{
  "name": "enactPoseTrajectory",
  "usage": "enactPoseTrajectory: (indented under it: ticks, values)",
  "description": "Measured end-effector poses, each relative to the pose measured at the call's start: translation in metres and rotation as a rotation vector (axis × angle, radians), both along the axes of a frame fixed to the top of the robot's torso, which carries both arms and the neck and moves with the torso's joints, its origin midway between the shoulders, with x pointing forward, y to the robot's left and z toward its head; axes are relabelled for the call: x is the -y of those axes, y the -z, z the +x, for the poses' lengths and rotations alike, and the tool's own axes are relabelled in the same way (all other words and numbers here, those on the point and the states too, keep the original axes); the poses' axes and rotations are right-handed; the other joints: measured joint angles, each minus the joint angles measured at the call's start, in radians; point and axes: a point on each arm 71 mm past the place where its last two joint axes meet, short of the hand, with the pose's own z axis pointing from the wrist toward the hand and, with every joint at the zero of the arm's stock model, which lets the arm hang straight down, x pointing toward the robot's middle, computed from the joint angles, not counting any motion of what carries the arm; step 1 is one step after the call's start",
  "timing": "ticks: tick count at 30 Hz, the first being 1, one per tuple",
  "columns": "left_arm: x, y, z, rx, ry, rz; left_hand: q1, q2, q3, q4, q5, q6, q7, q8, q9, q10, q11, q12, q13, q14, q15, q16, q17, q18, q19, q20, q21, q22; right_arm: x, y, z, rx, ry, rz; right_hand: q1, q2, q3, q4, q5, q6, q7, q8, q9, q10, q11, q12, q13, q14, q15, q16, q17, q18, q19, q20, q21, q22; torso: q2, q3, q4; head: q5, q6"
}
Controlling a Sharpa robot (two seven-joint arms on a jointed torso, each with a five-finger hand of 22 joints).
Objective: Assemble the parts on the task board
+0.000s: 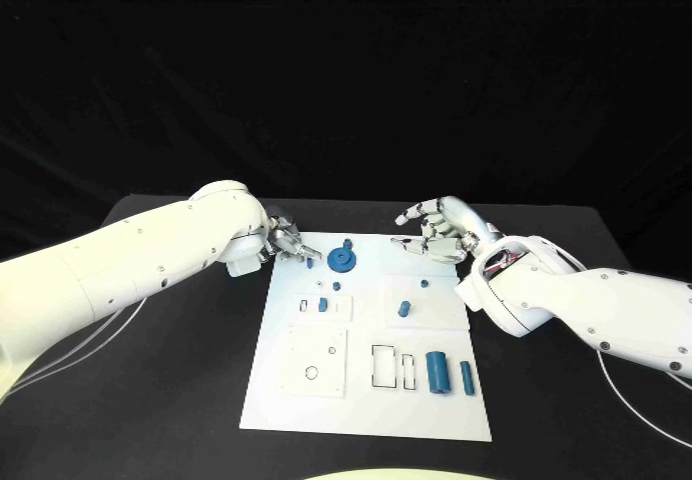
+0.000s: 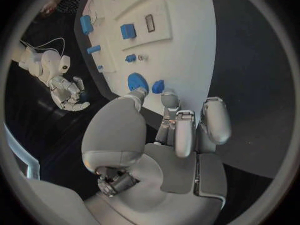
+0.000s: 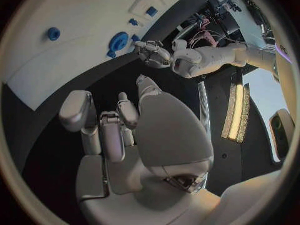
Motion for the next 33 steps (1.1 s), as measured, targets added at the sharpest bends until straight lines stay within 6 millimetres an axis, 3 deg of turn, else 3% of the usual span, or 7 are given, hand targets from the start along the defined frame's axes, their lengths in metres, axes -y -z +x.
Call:
enactPoseTrajectory:
  ticks: [17,22,33]
  values:
    - [-0.0011,0.0029,0.0011,-0.023,-0.015,-0.023,0.039,0.039,0.024,-0.001,0.000,0.018,-0.003,0.005,-0.004,0.000,0.000,0.006,0.005,0.000,0.000,0.004,0.000,0.000,0.000,0.000,0.004,0.005,-0.0004,0.0002,-0.0001,-0.001,-0.001,0.000,0.000,0.000,0.003,-0.003,0.000,0.000,0.000,0.000,-0.002,0.000,0.000,0.000,-0.005,0.000,0.000,-0.004,0.000,0.000,0.000,0.000,0.000,-0.002,0.000,-0.0006,0.0000,0.001,-0.003]
    - [-0.0024,0.0038,0.0019,-0.029,-0.024,-0.030,0.073,0.043,0.047,-0.005,0.000,0.018,-0.003,0.005,-0.005,0.000,0.000,0.006,0.003,0.000,0.000,0.004,0.000,0.000,0.000,0.000,0.004,0.005,-0.0007,0.0001,-0.0002,-0.001,-0.002,0.001,0.000,0.000,0.006,0.000,0.000,0.000,0.000,0.004,-0.001,0.000,0.000,0.000,-0.003,0.000,0.000,-0.004,0.000,0.000,0.000,0.000,0.000,-0.002,0.000,-0.0005,-0.0003,-0.001,-0.004]
    - [0.0007,0.0078,0.0011,-0.043,-0.020,-0.037,0.076,0.043,0.049,-0.004,0.000,0.019,-0.004,0.009,-0.005,0.000,0.000,0.007,0.004,0.000,0.000,0.004,0.000,0.000,0.000,0.000,0.004,0.005,-0.0014,-0.0001,-0.0004,0.000,-0.005,0.002,0.000,0.000,0.008,-0.003,0.000,0.000,0.000,0.008,-0.001,0.000,0.000,0.000,-0.002,0.000,0.000,-0.004,0.000,0.000,0.000,0.000,0.000,-0.002,0.000,-0.0013,0.0001,-0.003,-0.008]
